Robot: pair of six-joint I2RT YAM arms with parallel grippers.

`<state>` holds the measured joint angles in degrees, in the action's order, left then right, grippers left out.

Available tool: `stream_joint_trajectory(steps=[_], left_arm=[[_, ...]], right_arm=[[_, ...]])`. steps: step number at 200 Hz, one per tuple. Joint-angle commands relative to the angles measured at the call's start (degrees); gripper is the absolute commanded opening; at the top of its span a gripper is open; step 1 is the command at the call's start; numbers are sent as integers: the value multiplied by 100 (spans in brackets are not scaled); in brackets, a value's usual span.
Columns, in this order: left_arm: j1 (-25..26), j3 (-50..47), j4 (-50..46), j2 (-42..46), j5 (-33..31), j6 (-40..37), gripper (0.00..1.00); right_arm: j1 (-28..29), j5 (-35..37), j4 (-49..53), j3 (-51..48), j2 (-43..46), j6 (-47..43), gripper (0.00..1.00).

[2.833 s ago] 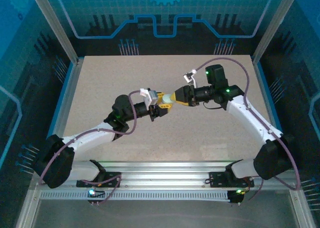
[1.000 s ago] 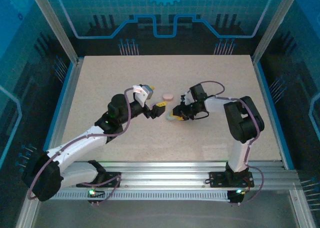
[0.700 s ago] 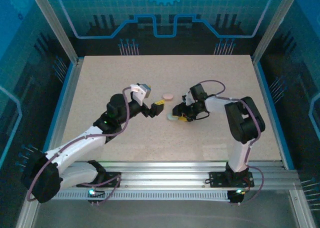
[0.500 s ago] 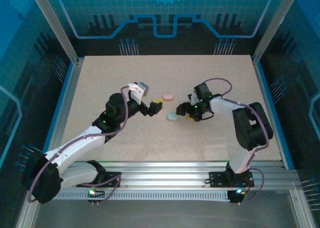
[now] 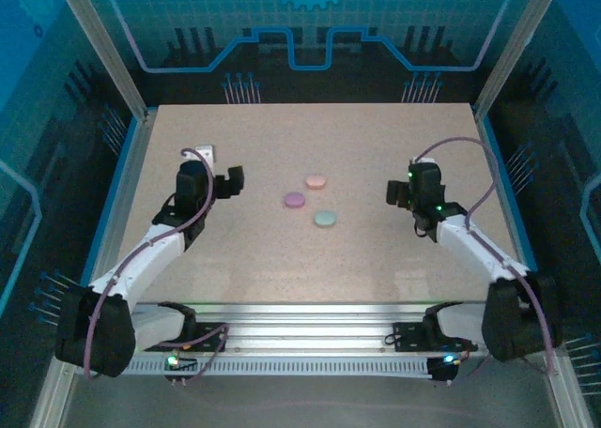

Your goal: Insert wireless bluetooth earbuds into charging case

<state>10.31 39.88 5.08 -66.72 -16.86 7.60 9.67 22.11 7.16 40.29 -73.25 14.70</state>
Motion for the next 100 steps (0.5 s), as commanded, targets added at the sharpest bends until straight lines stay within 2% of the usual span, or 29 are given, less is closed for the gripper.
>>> stream_joint_trajectory(steps=[1, 23, 31, 42, 54, 65, 72, 83, 90, 100], left_arm=[[-371, -354, 37, -63, -363, 56, 99], [-554, -858, 933, -315, -262, -202, 99], [-571, -1073, 1445, -430, -90, -391, 99], [-577, -1363, 2206, -589, 205, -556, 99], [-602, -1686, 3311, -897, 462, -719, 99], [-615, -1785, 3849, -1207, 631, -950, 99], [-630, -1870, 4304, -1443, 615, -1007, 99], [-752, -1981, 4639, -1711, 691, -854, 99], [-838, -2157, 5268, -1977, 898, -843, 99], [-865, -2370, 6205, -2404, 1062, -953, 99]], right_arm=[[-126, -171, -1536, -445, -353, -997, 92], [-151, -947, -3583, -1205, -568, -1702, 93], [-166, -1202, -3961, -1316, -582, -1904, 93], [-405, -2108, -4392, -1477, -686, -1896, 93], [-492, -2426, -4998, -1735, -884, -1946, 93], [-636, -2980, -5632, -1998, -1160, -2001, 94], [-662, -2882, -6082, -2087, -1283, -1930, 94], [-646, -2587, -5470, -1899, -1156, -1821, 95], [-608, -2348, -5625, -1857, -1265, -1757, 95], [-607, -1972, -5053, -1581, -1264, -1590, 96]])
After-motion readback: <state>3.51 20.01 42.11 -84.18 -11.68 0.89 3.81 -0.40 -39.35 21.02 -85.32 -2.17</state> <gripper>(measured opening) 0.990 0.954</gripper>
